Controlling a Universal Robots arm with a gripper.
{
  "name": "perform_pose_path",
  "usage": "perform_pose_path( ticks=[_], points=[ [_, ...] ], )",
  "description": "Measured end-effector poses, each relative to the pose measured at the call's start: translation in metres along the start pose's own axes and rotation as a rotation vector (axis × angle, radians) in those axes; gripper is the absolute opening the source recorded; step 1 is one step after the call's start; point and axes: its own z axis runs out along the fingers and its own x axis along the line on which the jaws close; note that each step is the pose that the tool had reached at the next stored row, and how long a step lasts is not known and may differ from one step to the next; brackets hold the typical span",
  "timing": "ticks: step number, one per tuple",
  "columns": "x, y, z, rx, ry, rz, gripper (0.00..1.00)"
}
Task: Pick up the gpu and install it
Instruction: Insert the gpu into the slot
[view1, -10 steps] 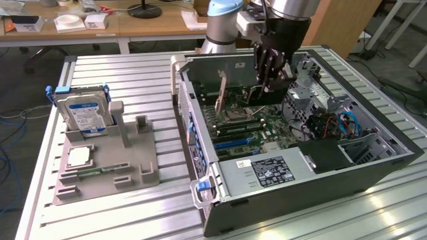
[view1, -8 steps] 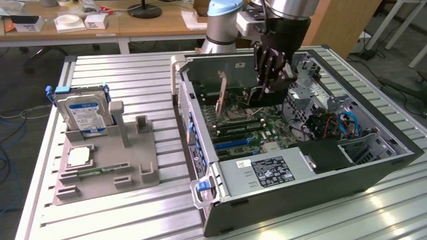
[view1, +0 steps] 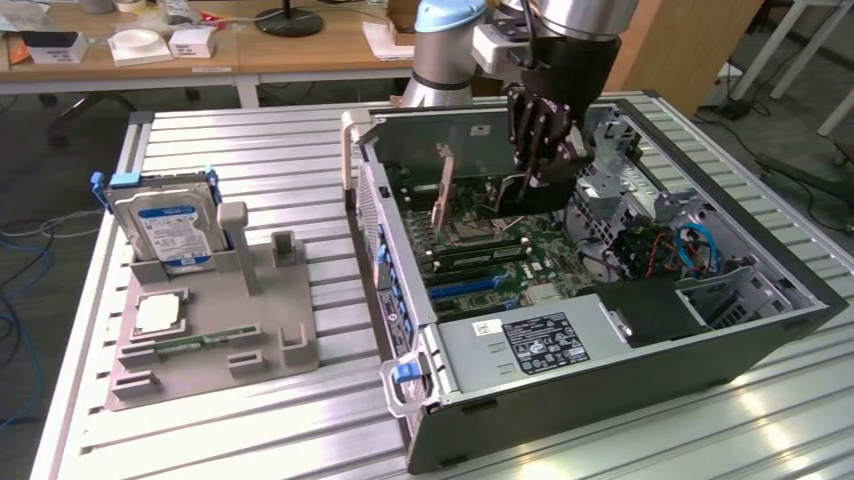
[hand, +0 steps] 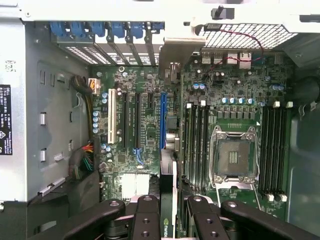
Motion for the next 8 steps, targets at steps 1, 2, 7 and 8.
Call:
perform_pose_path(
  ticks=[1,2,7,8],
  points=[
    [0.0,0.0,0.0,0.0,0.0,0.0,0.26],
    [0.0,0.0,0.0,0.0,0.0005,0.0,0.26],
    [-0.0001,0.0,0.0,0.0001,0.0152,0.0,0.26],
    [-0.0001,0.0,0.0,0.0001,0.0237,0.0,0.26]
  ],
)
